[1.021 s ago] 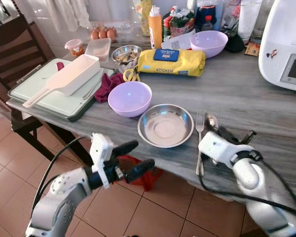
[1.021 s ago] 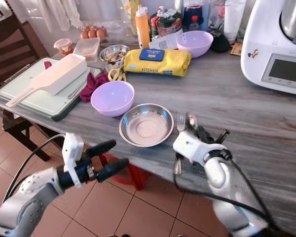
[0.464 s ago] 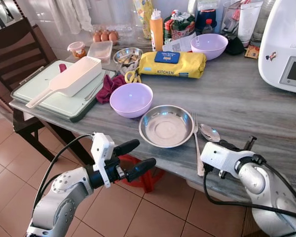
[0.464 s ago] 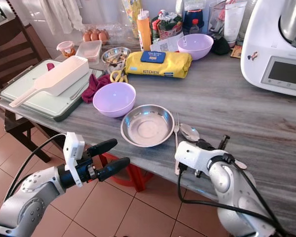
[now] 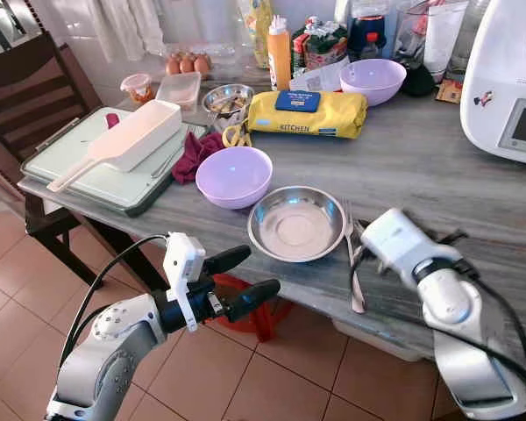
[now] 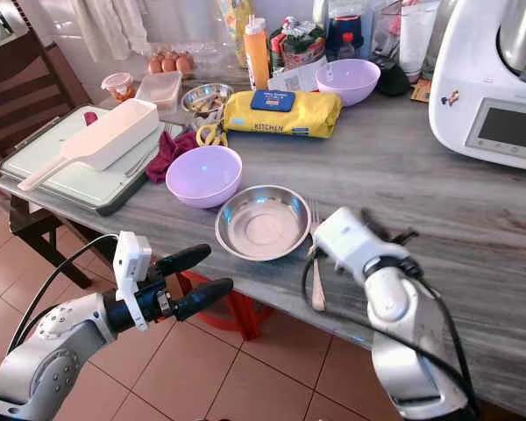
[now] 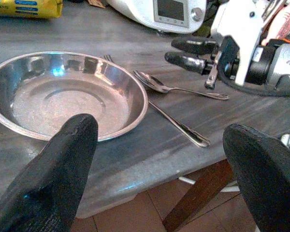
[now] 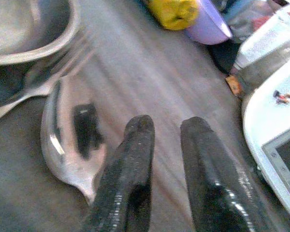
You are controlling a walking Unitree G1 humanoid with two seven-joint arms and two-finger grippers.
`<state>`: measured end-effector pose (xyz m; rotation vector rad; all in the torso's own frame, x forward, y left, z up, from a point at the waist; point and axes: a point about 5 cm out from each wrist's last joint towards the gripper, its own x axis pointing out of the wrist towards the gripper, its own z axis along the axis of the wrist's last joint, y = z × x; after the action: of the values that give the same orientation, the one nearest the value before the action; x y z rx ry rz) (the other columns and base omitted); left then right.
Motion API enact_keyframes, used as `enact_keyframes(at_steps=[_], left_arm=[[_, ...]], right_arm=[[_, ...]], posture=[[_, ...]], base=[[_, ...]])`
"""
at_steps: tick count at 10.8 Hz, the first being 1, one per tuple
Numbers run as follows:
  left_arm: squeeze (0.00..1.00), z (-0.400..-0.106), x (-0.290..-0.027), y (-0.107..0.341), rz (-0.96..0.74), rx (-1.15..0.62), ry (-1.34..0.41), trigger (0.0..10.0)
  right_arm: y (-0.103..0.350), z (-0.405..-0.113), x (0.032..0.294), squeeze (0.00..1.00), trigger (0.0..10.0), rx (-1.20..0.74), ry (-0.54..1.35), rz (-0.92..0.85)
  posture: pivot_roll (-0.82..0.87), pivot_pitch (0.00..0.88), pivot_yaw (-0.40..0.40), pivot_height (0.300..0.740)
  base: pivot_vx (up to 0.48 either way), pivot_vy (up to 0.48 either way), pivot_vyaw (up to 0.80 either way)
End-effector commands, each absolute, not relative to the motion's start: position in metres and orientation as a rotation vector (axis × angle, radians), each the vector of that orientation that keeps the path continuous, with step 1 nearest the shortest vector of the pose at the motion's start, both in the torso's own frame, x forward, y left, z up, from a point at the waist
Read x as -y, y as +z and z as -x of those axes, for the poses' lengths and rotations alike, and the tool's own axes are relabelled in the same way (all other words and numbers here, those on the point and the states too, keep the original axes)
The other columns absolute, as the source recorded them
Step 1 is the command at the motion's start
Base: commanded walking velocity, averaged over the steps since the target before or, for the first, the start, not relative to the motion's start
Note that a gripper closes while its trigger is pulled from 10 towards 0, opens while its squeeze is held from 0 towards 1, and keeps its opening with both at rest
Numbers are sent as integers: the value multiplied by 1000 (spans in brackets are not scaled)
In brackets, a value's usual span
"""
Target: Setting the table
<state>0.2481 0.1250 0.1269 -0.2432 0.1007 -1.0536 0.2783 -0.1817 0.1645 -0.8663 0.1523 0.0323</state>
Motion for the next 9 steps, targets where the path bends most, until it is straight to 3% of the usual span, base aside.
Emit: enact_keyframes(at_steps=[1,4,7,9], left_arm=[[0,-250,-128,135,222,-79,-1051,10000],[0,-249,-128,135,224,-84,-1051,10000],[0,-249,-126,135,226,-84,-1057,10000],[0,-250,-126,135,224,-85,-1061,10000]], right_arm=[[170,-279,183,1000,10000,-137,5,789],[166,-279,198,1000,10000,-192,46,672],[169,-277,195,1000,10000,-201,135,459],[170,-275,195,1000,10000,-220,172,413]], posture=[[-116,84,153,740],[-120,91,155,740],[-124,95,160,740],[-125,97,163,740]], base=[[0,0,0],[0,0,0],[0,0,0],[0,0,0]])
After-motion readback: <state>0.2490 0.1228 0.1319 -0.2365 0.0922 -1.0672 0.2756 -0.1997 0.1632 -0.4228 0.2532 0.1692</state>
